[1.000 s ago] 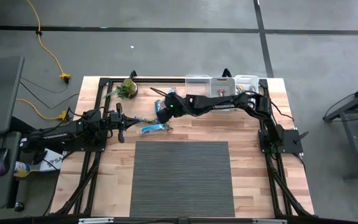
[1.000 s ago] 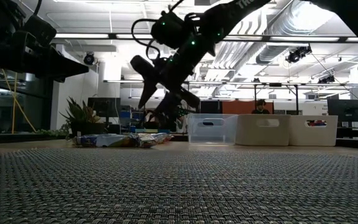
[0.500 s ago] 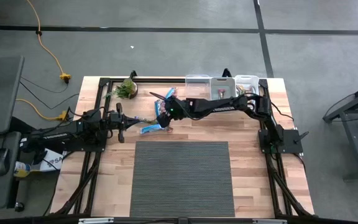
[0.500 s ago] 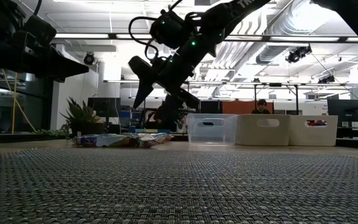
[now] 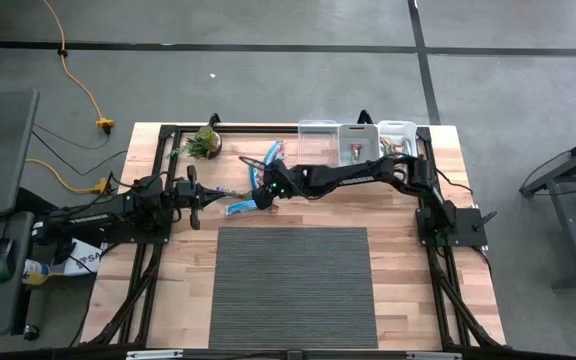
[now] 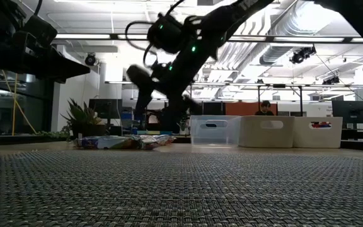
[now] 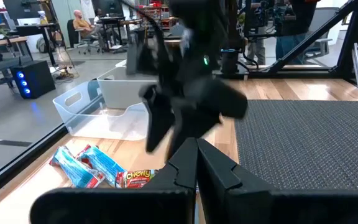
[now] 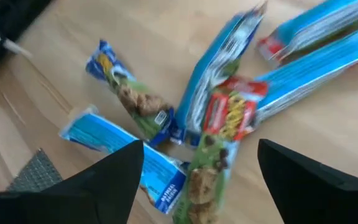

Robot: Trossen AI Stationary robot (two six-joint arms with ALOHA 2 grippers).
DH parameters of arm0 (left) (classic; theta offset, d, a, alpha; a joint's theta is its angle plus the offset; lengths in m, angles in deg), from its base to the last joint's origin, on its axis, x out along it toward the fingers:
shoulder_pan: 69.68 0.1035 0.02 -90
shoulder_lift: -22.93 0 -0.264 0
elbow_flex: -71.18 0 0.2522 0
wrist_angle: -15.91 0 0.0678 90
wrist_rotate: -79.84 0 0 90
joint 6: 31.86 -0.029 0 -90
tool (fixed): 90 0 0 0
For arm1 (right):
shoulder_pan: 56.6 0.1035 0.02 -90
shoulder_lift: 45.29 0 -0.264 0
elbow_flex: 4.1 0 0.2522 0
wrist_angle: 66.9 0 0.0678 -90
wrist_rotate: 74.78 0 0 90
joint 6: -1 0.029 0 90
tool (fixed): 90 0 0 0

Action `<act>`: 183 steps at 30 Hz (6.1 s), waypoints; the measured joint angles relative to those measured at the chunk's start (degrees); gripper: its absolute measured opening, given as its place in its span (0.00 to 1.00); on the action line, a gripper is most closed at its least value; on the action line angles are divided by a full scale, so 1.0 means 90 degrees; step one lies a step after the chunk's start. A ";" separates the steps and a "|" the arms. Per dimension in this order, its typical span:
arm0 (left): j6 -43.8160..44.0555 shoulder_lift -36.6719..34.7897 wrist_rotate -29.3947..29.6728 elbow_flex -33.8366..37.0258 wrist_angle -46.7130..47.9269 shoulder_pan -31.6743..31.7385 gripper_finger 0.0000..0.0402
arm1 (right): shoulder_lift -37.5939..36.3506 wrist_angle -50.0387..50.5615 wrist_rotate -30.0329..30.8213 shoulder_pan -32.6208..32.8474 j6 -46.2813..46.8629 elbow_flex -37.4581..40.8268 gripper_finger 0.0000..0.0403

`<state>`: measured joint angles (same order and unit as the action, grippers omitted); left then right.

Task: Pick and place Granola Bars by type
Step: Put the red granola bar into the gray bin

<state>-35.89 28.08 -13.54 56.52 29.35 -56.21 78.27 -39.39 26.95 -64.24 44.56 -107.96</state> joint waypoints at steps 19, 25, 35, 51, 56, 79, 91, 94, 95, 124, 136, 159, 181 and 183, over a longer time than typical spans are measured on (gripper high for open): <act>0.0002 0.0000 -0.0002 -0.0001 0.0000 0.0000 0.00 | 0.0520 -0.0369 0.0376 0.0075 0.0107 -0.0002 0.75; 0.0000 0.0000 -0.0002 -0.0001 0.0000 0.0000 0.00 | 0.0520 -0.0285 0.0378 0.0078 0.0006 -0.0002 0.73; 0.0000 0.0000 -0.0001 -0.0001 0.0000 0.0000 0.00 | 0.0520 -0.0214 0.0312 0.0208 -0.0658 0.0000 0.69; 0.0002 0.0000 0.0000 0.0001 0.0000 0.0000 0.00 | 0.0904 -0.0178 0.0856 0.0383 -0.0861 -0.0017 0.69; 0.0000 0.0000 0.0000 0.0001 0.0000 0.0000 0.00 | 0.0904 -0.0179 0.0840 0.0338 -0.0832 -0.0011 0.66; 0.0000 0.0000 0.0000 0.0001 0.0000 0.0000 0.00 | 0.0896 -0.0046 0.0807 0.0313 -0.0817 0.0000 0.33; 0.0000 0.0000 0.0000 0.0001 0.0000 0.0000 0.00 | 0.0649 0.0104 0.0707 0.0259 -0.0987 0.0022 0.20; 0.0000 0.0000 0.0000 -0.0001 0.0002 0.0000 0.00 | 0.0627 0.0100 0.0598 0.0231 -0.0987 0.0022 0.20; 0.0001 0.0000 0.0000 0.0001 0.0000 0.0000 0.00 | 0.0627 0.0103 0.0580 0.0228 -0.0972 0.0022 0.20; 0.0001 0.0000 0.0000 0.0001 0.0000 0.0000 0.00 | 0.0184 0.0179 0.0840 0.0226 -0.1304 -0.0001 0.19; 0.0001 0.0000 0.0000 0.0001 0.0001 0.0000 0.00 | -0.1192 -0.0199 0.1092 0.0016 -0.2121 -0.0005 0.19; 0.0000 0.0000 0.0000 -0.0001 0.0000 0.0000 0.00 | -0.3249 -0.2184 0.1181 0.0149 -0.3886 -0.0007 0.19; 0.0000 0.0000 0.0000 0.0001 0.0000 0.0000 0.00 | -0.3800 -0.1262 0.6045 -0.0098 -0.5673 -0.0007 0.19; 0.0001 0.0000 0.0000 -0.0001 0.0001 0.0000 0.00 | -0.3800 -0.0634 0.6327 -0.0283 -0.5091 -0.0007 0.19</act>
<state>-35.88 28.08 -13.54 56.51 29.36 -56.21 44.07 -45.09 83.90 -66.78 -1.26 -108.03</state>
